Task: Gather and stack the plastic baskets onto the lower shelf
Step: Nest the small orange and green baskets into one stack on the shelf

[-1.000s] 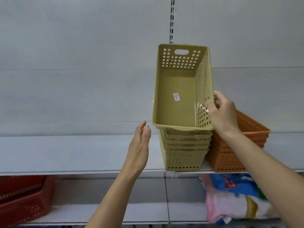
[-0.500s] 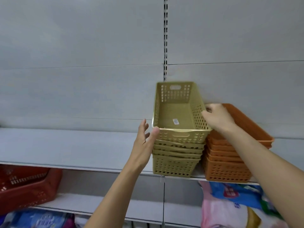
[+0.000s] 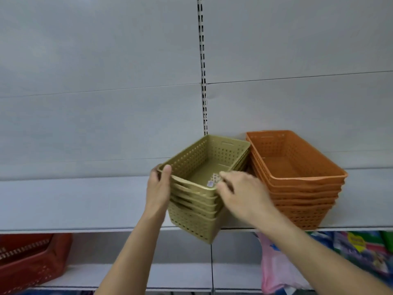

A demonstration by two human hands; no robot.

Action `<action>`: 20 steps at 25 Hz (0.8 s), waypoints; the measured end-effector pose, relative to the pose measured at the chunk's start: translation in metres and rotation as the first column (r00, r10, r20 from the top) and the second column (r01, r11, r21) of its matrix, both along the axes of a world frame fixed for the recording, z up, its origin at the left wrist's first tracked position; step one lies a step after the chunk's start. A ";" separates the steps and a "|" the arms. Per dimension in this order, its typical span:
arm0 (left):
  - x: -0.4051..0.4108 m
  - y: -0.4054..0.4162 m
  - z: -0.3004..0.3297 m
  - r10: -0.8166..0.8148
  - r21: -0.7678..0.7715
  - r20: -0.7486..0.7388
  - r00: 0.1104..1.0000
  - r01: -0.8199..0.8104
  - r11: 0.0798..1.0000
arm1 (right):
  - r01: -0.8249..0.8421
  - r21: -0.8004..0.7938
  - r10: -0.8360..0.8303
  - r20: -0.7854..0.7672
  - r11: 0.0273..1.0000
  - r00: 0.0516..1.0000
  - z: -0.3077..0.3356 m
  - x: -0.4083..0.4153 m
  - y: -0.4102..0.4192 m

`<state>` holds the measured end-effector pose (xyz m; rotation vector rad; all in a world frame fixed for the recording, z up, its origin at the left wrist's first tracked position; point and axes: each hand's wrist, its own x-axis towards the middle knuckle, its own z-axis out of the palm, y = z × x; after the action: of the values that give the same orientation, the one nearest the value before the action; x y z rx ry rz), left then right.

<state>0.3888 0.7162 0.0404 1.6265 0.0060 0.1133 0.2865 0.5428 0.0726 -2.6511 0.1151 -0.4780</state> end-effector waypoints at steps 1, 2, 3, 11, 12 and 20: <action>0.006 0.010 0.001 0.030 -0.038 -0.036 0.999 -0.031 0.999 | -0.113 0.096 0.117 -0.037 0.989 0.992 -0.003 -0.006 0.015; 0.008 0.018 0.002 0.034 -0.073 -0.064 0.997 -0.039 0.997 | -0.223 0.241 0.247 -0.072 0.944 0.966 -0.006 -0.010 0.027; 0.005 0.023 0.002 0.015 -0.107 -0.087 0.996 -0.024 0.994 | -0.308 0.370 0.359 -0.075 0.876 0.930 -0.011 -0.010 0.033; -0.021 0.041 -0.005 -0.146 -0.134 -0.045 0.988 0.138 0.981 | 0.125 0.578 -0.239 0.124 0.806 0.963 -0.023 0.043 -0.016; -0.012 0.048 -0.003 -0.142 -0.133 -0.061 0.988 0.133 0.982 | 0.152 0.588 -0.244 0.080 0.794 0.966 -0.022 0.048 -0.021; -0.001 0.066 -0.015 -0.119 -0.068 -0.014 0.993 0.118 0.991 | -0.005 0.815 -0.138 0.103 0.579 0.985 -0.039 0.047 -0.022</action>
<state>0.3876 0.7824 0.0252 1.5573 -0.0724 0.0065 0.3336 0.5210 0.0332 -1.6779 0.3086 -0.4965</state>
